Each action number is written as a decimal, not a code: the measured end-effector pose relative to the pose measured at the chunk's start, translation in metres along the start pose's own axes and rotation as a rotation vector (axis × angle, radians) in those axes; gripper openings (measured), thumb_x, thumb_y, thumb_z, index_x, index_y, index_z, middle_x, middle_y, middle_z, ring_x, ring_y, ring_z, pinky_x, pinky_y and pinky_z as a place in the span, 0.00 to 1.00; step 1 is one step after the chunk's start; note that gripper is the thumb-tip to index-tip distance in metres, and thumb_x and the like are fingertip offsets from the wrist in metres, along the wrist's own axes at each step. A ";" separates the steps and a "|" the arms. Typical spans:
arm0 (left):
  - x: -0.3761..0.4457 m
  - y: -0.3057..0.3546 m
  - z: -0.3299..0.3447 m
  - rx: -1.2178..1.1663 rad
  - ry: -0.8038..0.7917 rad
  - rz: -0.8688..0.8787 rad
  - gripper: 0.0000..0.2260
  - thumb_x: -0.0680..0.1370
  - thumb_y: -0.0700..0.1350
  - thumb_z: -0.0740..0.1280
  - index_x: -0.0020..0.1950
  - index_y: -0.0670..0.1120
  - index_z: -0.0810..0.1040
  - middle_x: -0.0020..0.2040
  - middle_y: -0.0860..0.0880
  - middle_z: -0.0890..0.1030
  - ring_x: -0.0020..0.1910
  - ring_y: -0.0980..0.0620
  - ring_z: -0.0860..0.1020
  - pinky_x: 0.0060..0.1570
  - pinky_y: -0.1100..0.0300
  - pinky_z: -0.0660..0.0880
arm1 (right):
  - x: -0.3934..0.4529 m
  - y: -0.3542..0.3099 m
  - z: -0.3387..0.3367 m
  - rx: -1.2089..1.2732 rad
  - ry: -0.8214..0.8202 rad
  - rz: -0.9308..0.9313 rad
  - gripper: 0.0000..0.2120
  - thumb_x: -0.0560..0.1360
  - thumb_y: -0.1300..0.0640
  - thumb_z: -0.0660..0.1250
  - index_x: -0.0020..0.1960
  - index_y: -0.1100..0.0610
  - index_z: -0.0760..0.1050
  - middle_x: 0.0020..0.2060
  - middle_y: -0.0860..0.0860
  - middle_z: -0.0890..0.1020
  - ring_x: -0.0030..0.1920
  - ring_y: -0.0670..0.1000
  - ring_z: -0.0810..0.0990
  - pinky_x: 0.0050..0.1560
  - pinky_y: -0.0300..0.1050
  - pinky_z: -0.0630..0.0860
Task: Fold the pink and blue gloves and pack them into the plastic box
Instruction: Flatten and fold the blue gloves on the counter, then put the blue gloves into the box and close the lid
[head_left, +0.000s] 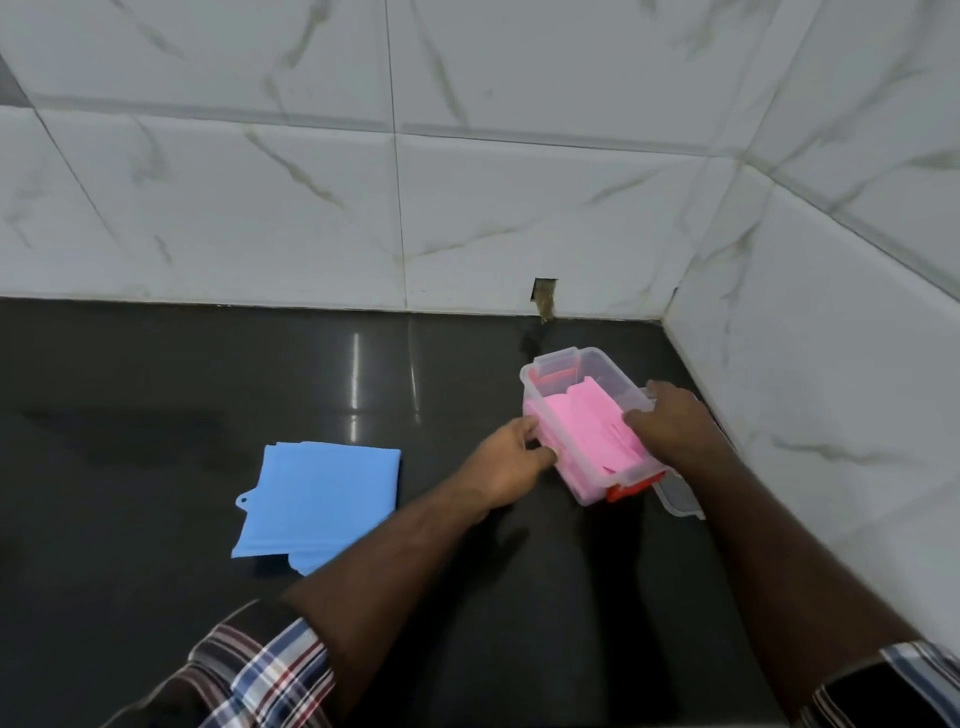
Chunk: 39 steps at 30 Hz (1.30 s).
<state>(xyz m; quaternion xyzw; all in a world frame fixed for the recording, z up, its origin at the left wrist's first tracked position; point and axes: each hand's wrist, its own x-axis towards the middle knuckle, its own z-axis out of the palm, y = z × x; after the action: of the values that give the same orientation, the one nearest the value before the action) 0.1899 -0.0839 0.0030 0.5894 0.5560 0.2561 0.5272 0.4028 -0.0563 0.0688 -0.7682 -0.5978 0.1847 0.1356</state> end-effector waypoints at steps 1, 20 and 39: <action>0.011 -0.013 0.002 -0.038 -0.002 0.003 0.27 0.68 0.57 0.69 0.67 0.53 0.77 0.61 0.58 0.83 0.61 0.57 0.81 0.67 0.47 0.74 | -0.002 0.000 0.003 0.006 -0.009 -0.023 0.23 0.75 0.53 0.66 0.68 0.59 0.72 0.62 0.59 0.79 0.59 0.58 0.78 0.52 0.46 0.72; -0.084 -0.028 -0.135 0.117 0.457 -0.071 0.18 0.82 0.42 0.64 0.72 0.46 0.74 0.65 0.49 0.80 0.65 0.51 0.77 0.63 0.59 0.72 | -0.103 -0.131 0.053 0.246 0.127 -0.362 0.12 0.77 0.53 0.67 0.59 0.53 0.80 0.53 0.48 0.84 0.49 0.44 0.79 0.52 0.37 0.74; -0.082 -0.061 -0.163 1.049 0.087 0.078 0.30 0.77 0.56 0.68 0.78 0.53 0.64 0.74 0.49 0.67 0.73 0.45 0.64 0.69 0.47 0.61 | -0.166 -0.168 0.167 0.317 -0.260 -0.096 0.17 0.76 0.50 0.68 0.61 0.59 0.74 0.45 0.52 0.81 0.48 0.51 0.80 0.47 0.45 0.75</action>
<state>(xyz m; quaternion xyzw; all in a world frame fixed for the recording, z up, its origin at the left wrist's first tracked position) 0.0010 -0.1155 0.0216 0.7831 0.6084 -0.0130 0.1280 0.1466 -0.1774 0.0118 -0.6775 -0.6098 0.3673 0.1849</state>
